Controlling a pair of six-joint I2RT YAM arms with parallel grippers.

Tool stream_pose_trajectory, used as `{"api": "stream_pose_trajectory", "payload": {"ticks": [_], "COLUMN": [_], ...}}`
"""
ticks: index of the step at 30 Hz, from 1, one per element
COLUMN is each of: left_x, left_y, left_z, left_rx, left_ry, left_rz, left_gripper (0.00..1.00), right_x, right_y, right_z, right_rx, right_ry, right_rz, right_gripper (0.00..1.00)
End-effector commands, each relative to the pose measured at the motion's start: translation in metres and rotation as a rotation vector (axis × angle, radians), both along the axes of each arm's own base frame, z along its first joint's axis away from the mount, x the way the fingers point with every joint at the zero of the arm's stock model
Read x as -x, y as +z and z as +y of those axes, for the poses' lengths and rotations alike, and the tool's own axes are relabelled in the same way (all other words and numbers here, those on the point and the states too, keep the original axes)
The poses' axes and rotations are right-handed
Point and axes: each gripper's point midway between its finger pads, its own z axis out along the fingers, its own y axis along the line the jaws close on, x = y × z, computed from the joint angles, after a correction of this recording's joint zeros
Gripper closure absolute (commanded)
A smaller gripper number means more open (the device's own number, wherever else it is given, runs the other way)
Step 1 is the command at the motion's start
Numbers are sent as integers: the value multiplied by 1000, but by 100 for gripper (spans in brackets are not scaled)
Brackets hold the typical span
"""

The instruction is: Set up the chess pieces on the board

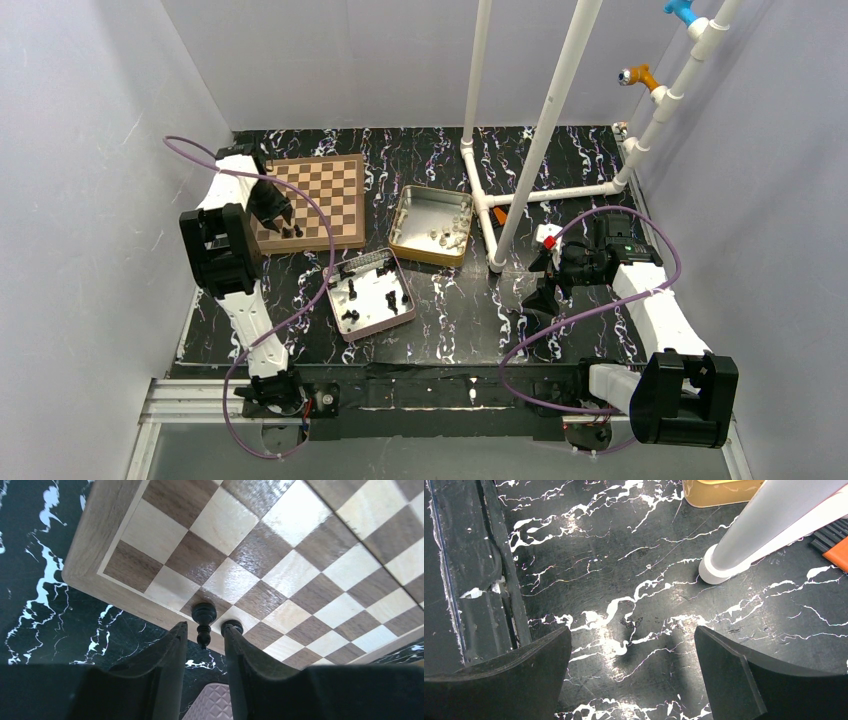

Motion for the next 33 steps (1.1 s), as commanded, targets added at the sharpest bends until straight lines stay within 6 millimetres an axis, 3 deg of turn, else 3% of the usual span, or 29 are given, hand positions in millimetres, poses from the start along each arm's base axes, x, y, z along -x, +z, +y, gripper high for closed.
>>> {"api": "stream_pose_trajectory", "payload": {"ticks": [1, 7, 14, 20, 29, 33], "left_x": [-7, -2, 34, 79, 135, 157], "left_y": [31, 63, 105, 134, 138, 127], "left_z": [12, 19, -8, -48, -126, -157], "left_rx": [-53, -104, -27, 105, 322, 375], "left_ry": [-3, -38, -213, -340, -497, -539], "left_rz": [-50, -102, -205, -333, -380, -334], "left_gripper": [68, 64, 43, 31, 25, 25], "right_x": [-4, -4, 0, 6, 10, 19], "right_y": [8, 12, 21, 29, 43, 41], "right_z": [2, 3, 5, 8, 10, 18], "right_rx": [-15, -17, -18, -44, 3, 48], "right_ry": [4, 21, 71, 77, 143, 206], "right_rz": [-22, -40, -63, -24, -42, -35], "right_gripper": [0, 0, 0, 0, 0, 0]}}
